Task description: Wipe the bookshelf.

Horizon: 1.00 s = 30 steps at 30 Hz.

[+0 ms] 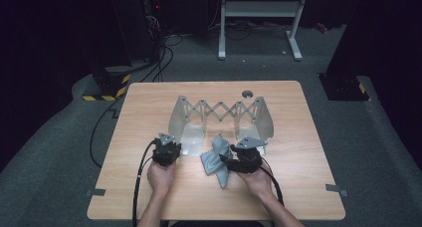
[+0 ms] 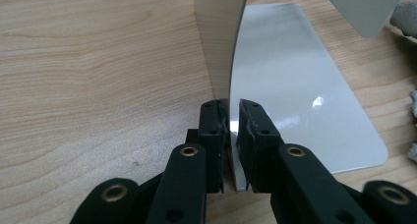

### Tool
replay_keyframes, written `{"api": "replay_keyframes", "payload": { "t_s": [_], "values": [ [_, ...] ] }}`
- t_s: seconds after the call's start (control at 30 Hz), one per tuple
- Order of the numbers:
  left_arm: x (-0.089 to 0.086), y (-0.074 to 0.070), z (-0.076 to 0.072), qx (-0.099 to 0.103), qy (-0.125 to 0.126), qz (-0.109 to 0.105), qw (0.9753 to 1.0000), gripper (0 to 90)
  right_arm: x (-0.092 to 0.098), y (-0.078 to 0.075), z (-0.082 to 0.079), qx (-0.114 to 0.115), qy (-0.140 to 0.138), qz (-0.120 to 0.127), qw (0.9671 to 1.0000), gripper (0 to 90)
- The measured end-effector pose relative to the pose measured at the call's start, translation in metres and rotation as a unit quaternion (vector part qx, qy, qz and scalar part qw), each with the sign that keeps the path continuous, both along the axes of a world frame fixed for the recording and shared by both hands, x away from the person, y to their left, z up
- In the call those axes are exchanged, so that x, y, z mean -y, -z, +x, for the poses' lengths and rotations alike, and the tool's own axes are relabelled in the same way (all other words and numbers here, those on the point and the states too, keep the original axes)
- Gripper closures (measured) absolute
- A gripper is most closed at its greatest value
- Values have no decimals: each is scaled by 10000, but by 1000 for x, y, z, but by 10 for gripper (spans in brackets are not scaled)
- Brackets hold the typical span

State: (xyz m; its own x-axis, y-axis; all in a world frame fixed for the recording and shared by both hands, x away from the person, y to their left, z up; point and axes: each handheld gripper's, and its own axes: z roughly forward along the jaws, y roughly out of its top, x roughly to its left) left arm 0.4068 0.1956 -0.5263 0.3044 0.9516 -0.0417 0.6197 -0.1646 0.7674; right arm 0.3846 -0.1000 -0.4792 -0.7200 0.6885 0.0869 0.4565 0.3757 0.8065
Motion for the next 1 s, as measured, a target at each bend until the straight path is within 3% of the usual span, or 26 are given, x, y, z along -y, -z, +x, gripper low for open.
{"api": "replay_keyframes", "payload": {
  "t_s": [0.33,0.53,0.77,0.83,1.0],
  "values": [
    [0,0,0,-6,2,-10,10000,798,-21,33,12,-335,-135,-533,9979,365],
    [0,0,0,-15,7,-29,10000,797,-28,42,11,-233,-204,-801,9963,341],
    [0,0,0,-17,6,-34,10000,796,-28,44,11,-206,-194,-819,9962,344],
    [0,0,0,-18,7,-33,10000,796,-29,43,10,-217,-203,-843,9960,383],
    [0,0,0,-18,8,-40,10000,796,-28,40,7,-274,-352,-849,9954,612]
  ]
}}
